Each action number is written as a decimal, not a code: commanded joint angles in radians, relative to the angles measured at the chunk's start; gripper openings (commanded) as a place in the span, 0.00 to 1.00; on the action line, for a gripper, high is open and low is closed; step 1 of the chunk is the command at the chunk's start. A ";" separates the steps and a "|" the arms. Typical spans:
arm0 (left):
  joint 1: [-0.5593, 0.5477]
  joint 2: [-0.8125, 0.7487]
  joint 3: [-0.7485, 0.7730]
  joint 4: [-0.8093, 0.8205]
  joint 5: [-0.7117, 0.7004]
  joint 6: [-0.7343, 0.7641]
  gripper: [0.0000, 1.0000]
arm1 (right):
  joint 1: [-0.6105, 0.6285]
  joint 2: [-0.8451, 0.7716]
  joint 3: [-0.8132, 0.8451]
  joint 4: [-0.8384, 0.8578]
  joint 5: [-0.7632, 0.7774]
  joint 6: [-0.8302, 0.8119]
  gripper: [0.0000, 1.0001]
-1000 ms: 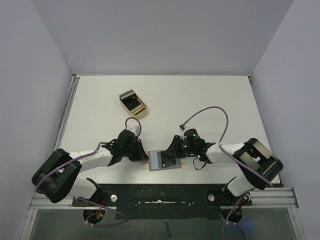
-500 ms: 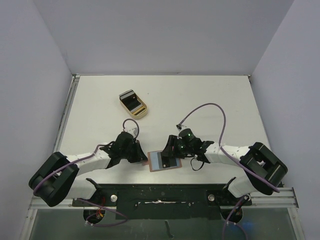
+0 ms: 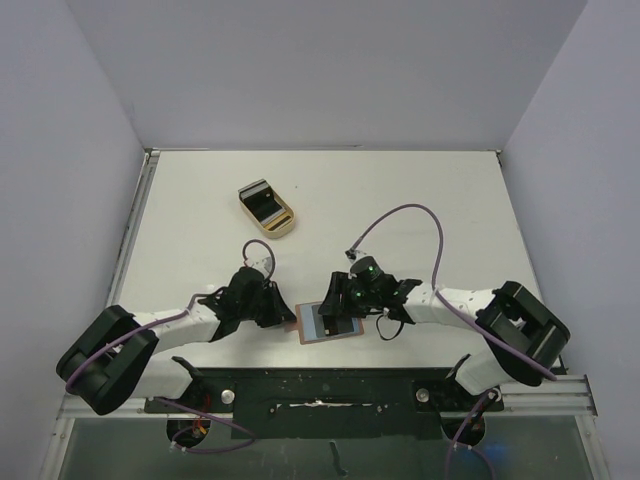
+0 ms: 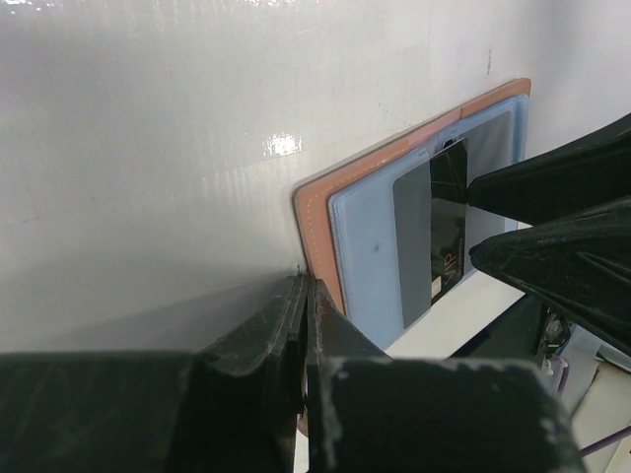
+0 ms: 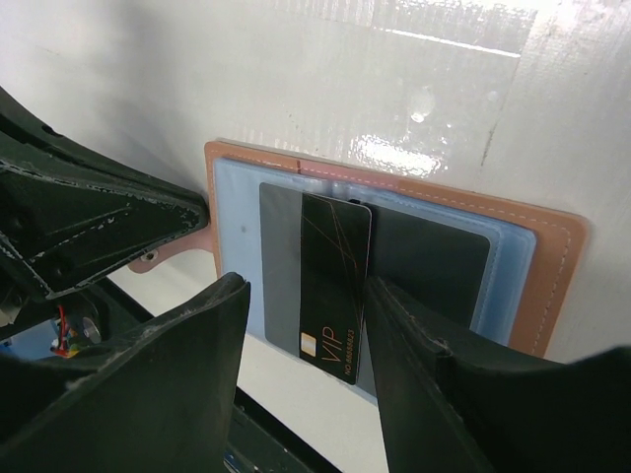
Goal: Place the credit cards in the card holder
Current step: Insert the credit card into the card holder, then turn over the card slot in the card holder.
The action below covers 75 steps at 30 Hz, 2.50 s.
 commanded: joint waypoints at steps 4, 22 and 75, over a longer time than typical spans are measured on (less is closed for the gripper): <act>-0.002 -0.023 -0.010 0.088 0.018 -0.020 0.00 | 0.009 0.038 0.033 0.012 -0.018 -0.007 0.51; -0.007 -0.040 -0.028 0.131 0.019 -0.045 0.00 | 0.031 0.067 0.113 -0.058 -0.015 -0.067 0.48; -0.012 -0.054 -0.051 0.152 0.016 -0.035 0.00 | 0.011 -0.054 0.008 -0.126 0.112 -0.087 0.61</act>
